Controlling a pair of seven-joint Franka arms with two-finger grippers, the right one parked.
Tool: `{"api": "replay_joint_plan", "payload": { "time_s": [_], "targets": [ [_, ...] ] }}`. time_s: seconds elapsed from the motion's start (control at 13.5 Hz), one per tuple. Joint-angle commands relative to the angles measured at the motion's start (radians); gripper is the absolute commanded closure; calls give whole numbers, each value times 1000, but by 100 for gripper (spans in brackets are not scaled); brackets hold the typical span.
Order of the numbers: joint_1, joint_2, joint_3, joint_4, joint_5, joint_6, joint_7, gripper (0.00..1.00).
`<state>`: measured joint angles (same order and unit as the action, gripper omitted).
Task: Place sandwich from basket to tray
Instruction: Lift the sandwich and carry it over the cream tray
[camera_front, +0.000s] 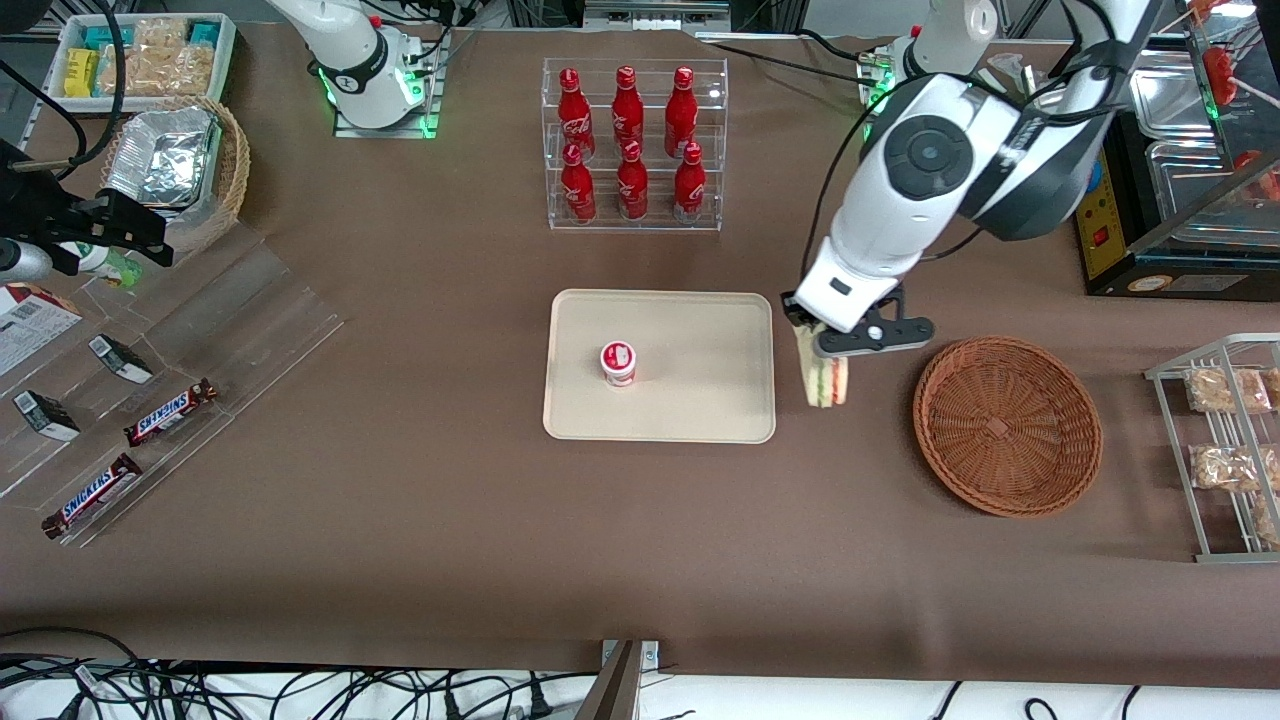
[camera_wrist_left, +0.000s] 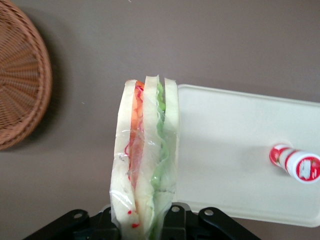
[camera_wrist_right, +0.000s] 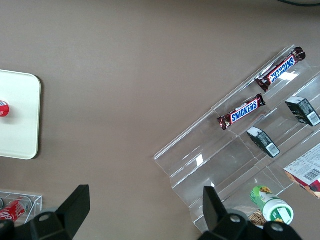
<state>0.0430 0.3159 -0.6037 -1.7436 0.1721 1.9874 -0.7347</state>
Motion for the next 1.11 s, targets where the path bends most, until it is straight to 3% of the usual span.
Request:
{"api": "replay_joint_plan", "payload": {
  "time_s": [0.0, 0.3, 0.52, 0.81, 1.04],
  "targets": [
    [-49, 43, -4, 9, 0, 24, 18, 100],
    [-112, 97, -1, 6, 7, 60, -29, 100],
    [-159, 169, -2, 6, 134, 102, -158, 100],
    [-193, 241, -1, 6, 182, 133, -196, 100],
    [-222, 304, 4, 1, 282, 169, -288, 100]
  ]
}}
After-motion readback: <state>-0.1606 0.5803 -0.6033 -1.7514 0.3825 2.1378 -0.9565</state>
